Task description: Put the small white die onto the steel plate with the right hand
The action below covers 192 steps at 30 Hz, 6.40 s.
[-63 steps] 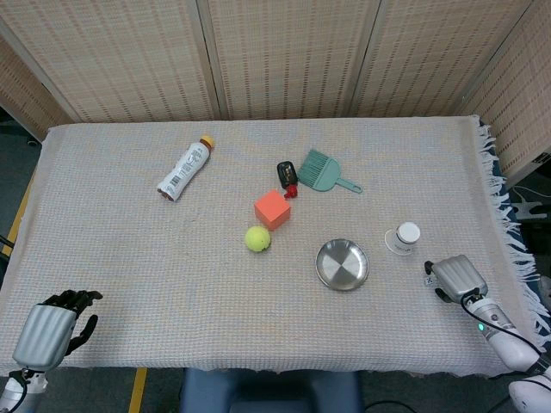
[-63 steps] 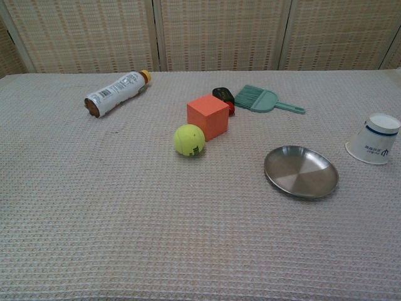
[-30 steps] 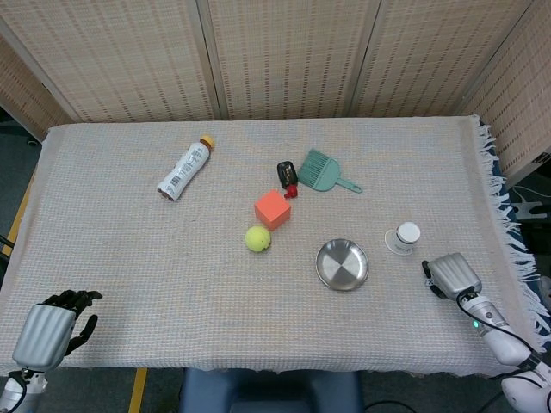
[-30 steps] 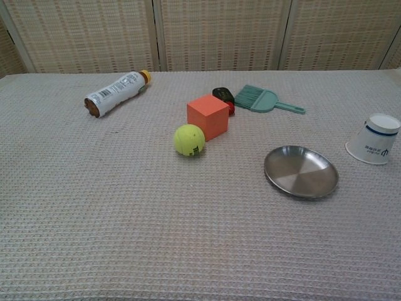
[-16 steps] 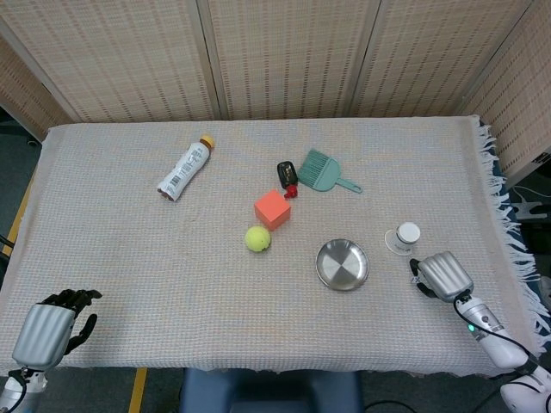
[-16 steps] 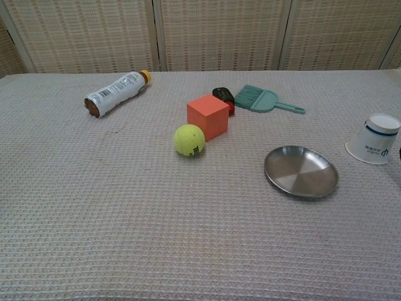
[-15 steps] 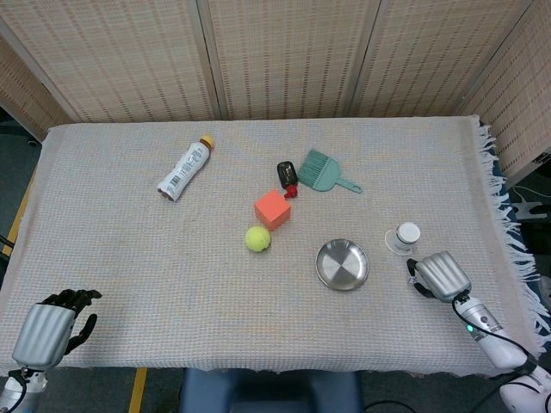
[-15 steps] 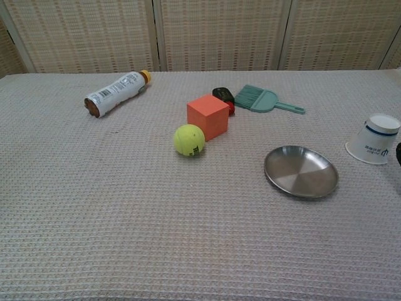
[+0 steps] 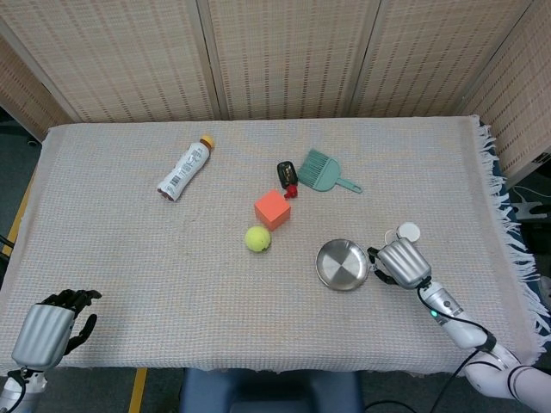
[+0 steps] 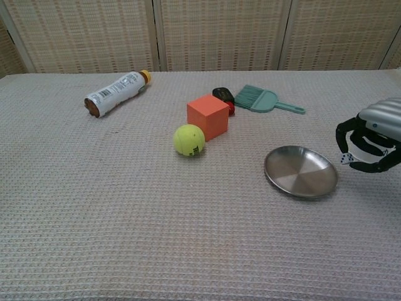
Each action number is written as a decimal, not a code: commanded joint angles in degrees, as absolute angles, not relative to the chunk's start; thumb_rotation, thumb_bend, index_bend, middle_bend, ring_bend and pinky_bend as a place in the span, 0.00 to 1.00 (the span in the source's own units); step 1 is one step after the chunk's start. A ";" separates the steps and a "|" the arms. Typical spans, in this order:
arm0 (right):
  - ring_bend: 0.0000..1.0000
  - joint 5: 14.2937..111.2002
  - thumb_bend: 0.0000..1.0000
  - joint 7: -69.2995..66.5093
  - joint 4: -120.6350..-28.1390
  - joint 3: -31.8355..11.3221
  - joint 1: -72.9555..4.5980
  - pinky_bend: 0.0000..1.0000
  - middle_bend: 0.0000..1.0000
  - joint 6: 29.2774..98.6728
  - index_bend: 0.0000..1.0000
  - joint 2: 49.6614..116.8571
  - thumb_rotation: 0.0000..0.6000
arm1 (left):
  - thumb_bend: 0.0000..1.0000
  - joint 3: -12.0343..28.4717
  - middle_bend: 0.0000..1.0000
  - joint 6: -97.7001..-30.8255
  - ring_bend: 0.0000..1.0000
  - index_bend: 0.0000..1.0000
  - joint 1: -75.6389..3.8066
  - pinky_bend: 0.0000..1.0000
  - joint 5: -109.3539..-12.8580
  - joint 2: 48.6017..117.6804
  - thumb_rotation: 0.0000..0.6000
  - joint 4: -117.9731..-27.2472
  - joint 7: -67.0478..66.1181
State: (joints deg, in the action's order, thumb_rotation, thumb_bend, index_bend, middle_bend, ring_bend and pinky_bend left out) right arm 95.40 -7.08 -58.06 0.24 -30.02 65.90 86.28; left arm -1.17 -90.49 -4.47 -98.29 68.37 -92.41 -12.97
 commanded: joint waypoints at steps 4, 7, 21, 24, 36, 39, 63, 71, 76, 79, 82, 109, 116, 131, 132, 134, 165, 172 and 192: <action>0.61 96.77 0.11 -14.17 -52.77 0.10 -31.06 0.90 0.71 69.06 0.48 89.88 1.00 | 0.39 -1.11 0.48 -90.54 0.43 0.38 -4.43 0.62 -98.13 68.29 1.00 -92.36 -12.65; 0.39 97.28 0.06 -16.02 -52.04 0.47 -31.16 0.75 0.51 69.97 0.38 90.00 1.00 | 0.39 -1.09 0.48 -90.51 0.43 0.38 -4.44 0.62 -98.07 68.27 1.00 -92.35 -12.55; 0.15 92.06 0.05 -11.31 -47.28 -3.16 -30.26 0.45 0.30 71.64 0.27 89.93 1.00 | 0.39 -1.16 0.48 -90.52 0.43 0.38 -4.43 0.62 -98.27 68.24 1.00 -92.52 -12.75; 0.11 89.95 0.05 -10.23 -47.82 -3.34 -30.16 0.41 0.26 68.30 0.23 88.95 1.00 | 0.39 -1.14 0.48 -90.47 0.44 0.38 -4.45 0.62 -98.24 68.28 1.00 -92.50 -12.86; 0.05 88.93 0.05 -15.45 -40.40 -1.66 -30.21 0.38 0.21 63.75 0.21 91.69 1.00 | 0.39 -1.10 0.49 -90.09 0.46 0.38 -4.51 0.62 -97.87 68.33 1.00 -92.50 -13.01; 0.06 89.33 0.08 -16.34 -38.26 -1.04 -30.16 0.40 0.21 63.57 0.24 92.80 1.00 | 0.39 -1.09 0.49 -90.07 0.46 0.38 -4.54 0.62 -97.86 68.32 1.00 -92.48 -12.97; 0.53 92.99 0.40 -23.50 -26.66 -0.20 -29.95 0.83 0.58 78.21 0.71 100.74 1.00 | 0.39 -1.12 0.49 -90.07 0.46 0.38 -4.53 0.62 -97.94 68.47 1.00 -92.48 -13.55; 0.53 95.21 0.40 -23.97 -43.21 0.73 -31.57 0.84 0.58 79.72 0.71 95.42 1.00 | 0.39 -1.04 0.49 -90.24 0.46 0.38 -4.47 0.62 -97.88 68.49 1.00 -92.45 -13.51; 0.53 95.10 0.40 -22.85 -50.24 1.28 -32.03 0.83 0.58 76.91 0.71 92.82 1.00 | 0.39 -1.06 0.49 -90.39 0.46 0.38 -4.44 0.62 -98.02 68.44 1.00 -92.43 -13.42; 0.53 94.70 0.40 -22.78 -51.44 1.36 -32.17 0.83 0.58 75.38 0.71 92.56 1.00 | 0.39 -1.06 0.50 -90.41 0.46 0.38 -4.43 0.62 -98.02 68.44 1.00 -92.42 -13.33; 0.53 94.60 0.40 -22.20 -51.14 1.52 -32.24 0.84 0.58 74.36 0.71 92.89 1.00 | 0.39 -1.05 0.50 -90.38 0.46 0.38 -4.44 0.62 -97.99 68.42 1.00 -92.44 -13.31; 0.53 97.47 0.40 -18.05 -28.30 2.07 -34.23 0.83 0.58 75.98 0.70 107.07 1.00 | 0.39 -1.00 0.50 -90.47 0.46 0.38 -4.44 0.62 -97.93 68.21 1.00 -92.50 -12.55; 0.53 97.20 0.40 -19.17 -23.36 2.23 -33.97 0.83 0.58 76.74 0.70 110.47 1.00 | 0.39 -1.02 0.50 -90.63 0.46 0.38 -4.41 0.62 -98.13 68.22 1.00 -92.46 -12.74; 0.53 96.83 0.40 -39.67 -31.27 4.51 -34.06 0.83 0.58 71.98 0.70 105.82 1.00 | 0.39 -0.96 0.50 -90.72 0.46 0.38 -4.34 0.62 -98.19 68.43 1.00 -92.38 -13.56; 0.53 96.87 0.40 -38.02 -29.94 4.40 -33.96 0.83 0.58 72.45 0.70 106.29 1.00 | 0.39 -0.96 0.50 -90.72 0.46 0.38 -4.35 0.62 -98.19 68.44 1.00 -92.38 -13.56; 0.53 97.07 0.40 -33.62 -26.02 4.18 -33.77 0.83 0.58 73.77 0.70 107.67 1.00 | 0.39 -0.94 0.50 -90.70 0.46 0.38 -4.34 0.62 -98.14 68.44 1.00 -92.39 -13.55; 0.53 96.85 0.40 -47.83 -23.50 5.34 -33.24 0.83 0.58 73.42 0.70 108.87 1.00 | 0.39 -0.92 0.50 -90.39 0.46 0.38 -4.43 0.62 -97.95 68.49 1.00 -92.36 -13.74; 0.53 96.73 0.40 -45.46 -19.19 5.10 -33.15 0.83 0.58 74.31 0.69 110.41 1.00 | 0.39 -0.96 0.50 -90.35 0.46 0.38 -4.45 0.62 -98.03 68.51 1.00 -92.39 -13.92; 0.53 96.77 0.40 -44.20 -20.46 5.64 -32.88 0.82 0.58 75.11 0.69 110.78 1.00 | 0.39 -0.96 0.50 -90.42 0.46 0.38 -4.44 0.62 -98.08 68.55 1.00 -92.36 -14.11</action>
